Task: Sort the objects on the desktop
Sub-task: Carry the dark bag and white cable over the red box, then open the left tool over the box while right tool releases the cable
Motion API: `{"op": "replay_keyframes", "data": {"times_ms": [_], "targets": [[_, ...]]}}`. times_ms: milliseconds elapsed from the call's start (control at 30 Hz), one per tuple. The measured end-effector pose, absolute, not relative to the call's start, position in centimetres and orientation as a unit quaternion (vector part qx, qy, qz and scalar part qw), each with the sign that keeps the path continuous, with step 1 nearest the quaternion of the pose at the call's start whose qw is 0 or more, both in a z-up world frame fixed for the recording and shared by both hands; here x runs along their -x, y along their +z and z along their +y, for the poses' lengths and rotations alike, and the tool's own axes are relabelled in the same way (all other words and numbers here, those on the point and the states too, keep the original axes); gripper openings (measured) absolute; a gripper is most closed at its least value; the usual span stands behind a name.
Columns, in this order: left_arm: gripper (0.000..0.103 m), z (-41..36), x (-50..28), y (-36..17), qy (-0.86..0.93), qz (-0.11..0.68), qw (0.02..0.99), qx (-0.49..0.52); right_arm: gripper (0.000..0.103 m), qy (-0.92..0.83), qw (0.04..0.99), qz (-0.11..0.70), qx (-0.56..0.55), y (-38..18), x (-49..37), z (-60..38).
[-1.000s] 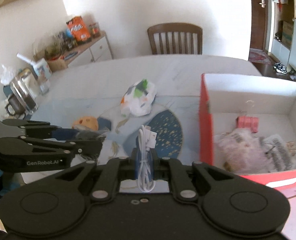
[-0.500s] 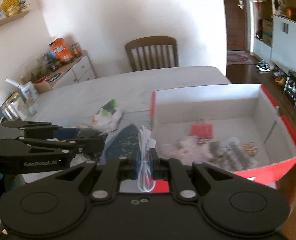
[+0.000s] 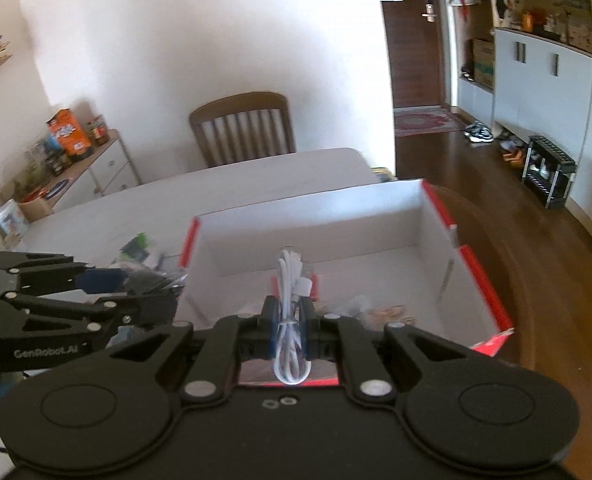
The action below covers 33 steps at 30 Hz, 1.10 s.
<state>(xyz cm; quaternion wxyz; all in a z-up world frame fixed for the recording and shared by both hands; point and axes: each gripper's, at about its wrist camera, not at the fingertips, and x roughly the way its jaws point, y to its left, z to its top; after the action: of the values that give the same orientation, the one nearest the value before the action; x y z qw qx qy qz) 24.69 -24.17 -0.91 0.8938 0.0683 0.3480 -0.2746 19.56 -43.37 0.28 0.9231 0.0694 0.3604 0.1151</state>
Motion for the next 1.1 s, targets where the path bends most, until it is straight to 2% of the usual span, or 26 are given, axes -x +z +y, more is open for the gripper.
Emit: {"op": "replay_keyframes", "data": {"times_ms": [600, 1100], "targets": [[0.039, -31.4, -28.7, -4.4, -0.307, 0.379, 0.86, -0.149, 0.009, 0.076, 0.916, 0.386, -0.074, -2.7, -24.6, -48.5], [0.039, -36.1, -32.2, -7.4, -0.334, 0.425, 0.815, -0.207, 0.009, 0.068, 0.901, 0.426, -0.054, -6.6, -27.2, -48.6]]}}
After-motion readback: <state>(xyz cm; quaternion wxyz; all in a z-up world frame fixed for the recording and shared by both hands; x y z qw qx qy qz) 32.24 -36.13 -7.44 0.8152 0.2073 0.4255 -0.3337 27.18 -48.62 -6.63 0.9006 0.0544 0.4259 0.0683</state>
